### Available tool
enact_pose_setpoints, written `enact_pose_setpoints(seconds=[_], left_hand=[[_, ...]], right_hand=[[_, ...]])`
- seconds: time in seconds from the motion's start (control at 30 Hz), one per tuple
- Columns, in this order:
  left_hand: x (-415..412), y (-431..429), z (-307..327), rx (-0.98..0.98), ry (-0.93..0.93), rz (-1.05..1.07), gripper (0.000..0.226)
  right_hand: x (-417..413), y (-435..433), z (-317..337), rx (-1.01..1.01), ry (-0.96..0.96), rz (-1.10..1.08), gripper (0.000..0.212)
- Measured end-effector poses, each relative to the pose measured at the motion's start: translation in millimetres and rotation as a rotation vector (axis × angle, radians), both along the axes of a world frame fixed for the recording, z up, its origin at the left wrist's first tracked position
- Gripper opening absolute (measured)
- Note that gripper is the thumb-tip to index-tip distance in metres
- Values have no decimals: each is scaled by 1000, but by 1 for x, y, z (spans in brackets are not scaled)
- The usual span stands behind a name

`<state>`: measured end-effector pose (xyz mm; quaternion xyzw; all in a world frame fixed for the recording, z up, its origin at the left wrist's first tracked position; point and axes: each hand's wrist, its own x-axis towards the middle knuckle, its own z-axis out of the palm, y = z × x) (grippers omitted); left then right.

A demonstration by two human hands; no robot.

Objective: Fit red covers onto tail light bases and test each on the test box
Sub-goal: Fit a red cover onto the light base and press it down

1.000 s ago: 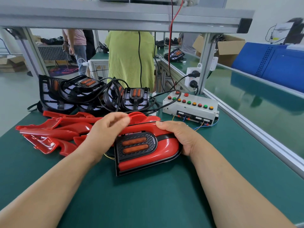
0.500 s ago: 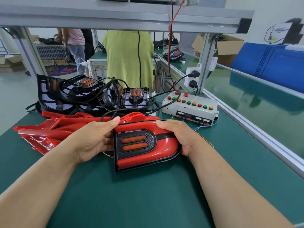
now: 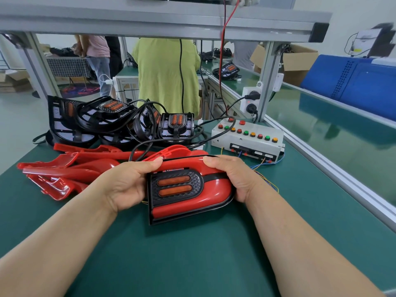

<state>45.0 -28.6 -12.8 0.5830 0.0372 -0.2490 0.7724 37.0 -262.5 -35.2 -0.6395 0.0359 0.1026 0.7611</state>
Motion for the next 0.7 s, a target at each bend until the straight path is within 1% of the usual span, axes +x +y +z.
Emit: enact_pose_setpoints(seconds=[0.13, 0.27, 0.37, 0.53, 0.6, 0.67, 0.7], left_hand=[[-1, -3, 0, -15, 15, 22, 35], [-1, -5, 1, -21, 17, 48, 36], [-1, -7, 2, -15, 21, 62, 37], [-1, -7, 0, 9, 7, 62, 27], [-1, -7, -2, 79, -67, 32, 28], [-1, -4, -5, 252, -227, 47, 27], [-1, -2, -7, 365, -324, 85, 23]], right_hand=[[-1, 0, 1, 3, 15, -1, 48], [1, 1, 1, 9, 31, -8, 31], [1, 1, 0, 0, 54, -13, 38], [2, 0, 0, -17, 68, -7, 43], [2, 0, 1, -5, 82, 21, 44], [2, -1, 1, 13, 84, 39, 45], [2, -1, 1, 16, 77, 41, 45]])
